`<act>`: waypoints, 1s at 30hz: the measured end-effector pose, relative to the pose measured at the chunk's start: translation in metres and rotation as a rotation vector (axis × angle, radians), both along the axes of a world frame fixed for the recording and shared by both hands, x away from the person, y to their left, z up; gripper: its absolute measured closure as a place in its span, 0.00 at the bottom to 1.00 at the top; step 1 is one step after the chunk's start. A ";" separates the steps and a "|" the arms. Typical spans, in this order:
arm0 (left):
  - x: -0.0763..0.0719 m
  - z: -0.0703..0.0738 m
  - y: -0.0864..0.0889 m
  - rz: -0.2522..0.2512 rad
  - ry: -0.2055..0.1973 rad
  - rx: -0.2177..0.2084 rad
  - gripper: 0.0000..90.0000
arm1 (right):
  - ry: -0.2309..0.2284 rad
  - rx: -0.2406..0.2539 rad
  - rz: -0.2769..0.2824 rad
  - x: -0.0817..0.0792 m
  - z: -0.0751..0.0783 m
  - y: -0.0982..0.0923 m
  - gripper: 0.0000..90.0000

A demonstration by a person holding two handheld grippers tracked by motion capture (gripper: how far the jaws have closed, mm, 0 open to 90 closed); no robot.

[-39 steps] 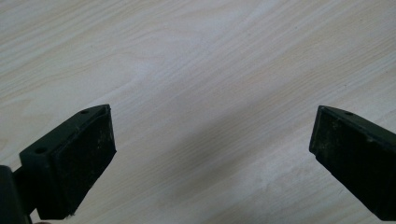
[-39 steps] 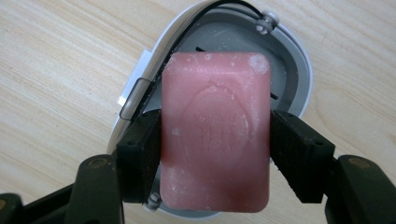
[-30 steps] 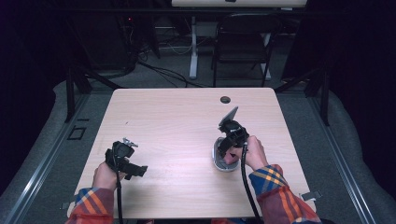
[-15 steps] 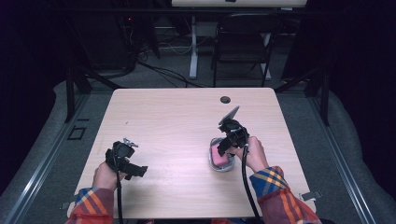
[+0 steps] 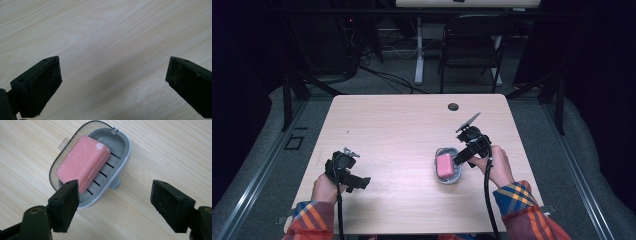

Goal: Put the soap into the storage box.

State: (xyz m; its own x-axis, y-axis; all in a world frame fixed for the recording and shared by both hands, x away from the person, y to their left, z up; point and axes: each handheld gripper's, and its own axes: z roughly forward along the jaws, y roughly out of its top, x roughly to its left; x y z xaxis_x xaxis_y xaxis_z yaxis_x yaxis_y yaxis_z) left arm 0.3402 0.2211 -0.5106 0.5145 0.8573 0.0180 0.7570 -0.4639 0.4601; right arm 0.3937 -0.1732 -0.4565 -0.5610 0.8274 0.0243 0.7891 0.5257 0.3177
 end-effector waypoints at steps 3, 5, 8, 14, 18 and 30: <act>0.000 0.000 0.000 0.001 0.000 0.001 0.00 | 0.004 0.017 0.011 -0.004 0.003 -0.010 0.21; 0.000 0.000 0.000 0.000 0.000 0.000 0.00 | -0.004 0.025 0.015 -0.006 0.004 -0.013 0.19; 0.000 0.000 0.000 0.000 -0.005 -0.001 0.00 | -0.032 0.042 0.017 -0.013 0.006 -0.029 0.16; 0.000 0.000 0.000 -0.001 -0.006 -0.002 0.00 | -0.041 0.044 0.016 -0.022 0.003 -0.052 0.12; 0.000 0.000 -0.001 -0.002 -0.004 0.000 0.00 | -0.033 0.043 -0.005 -0.028 0.000 -0.068 0.08; 0.000 0.000 -0.001 -0.007 -0.002 0.002 0.00 | -0.016 0.033 -0.033 -0.048 -0.025 -0.108 0.01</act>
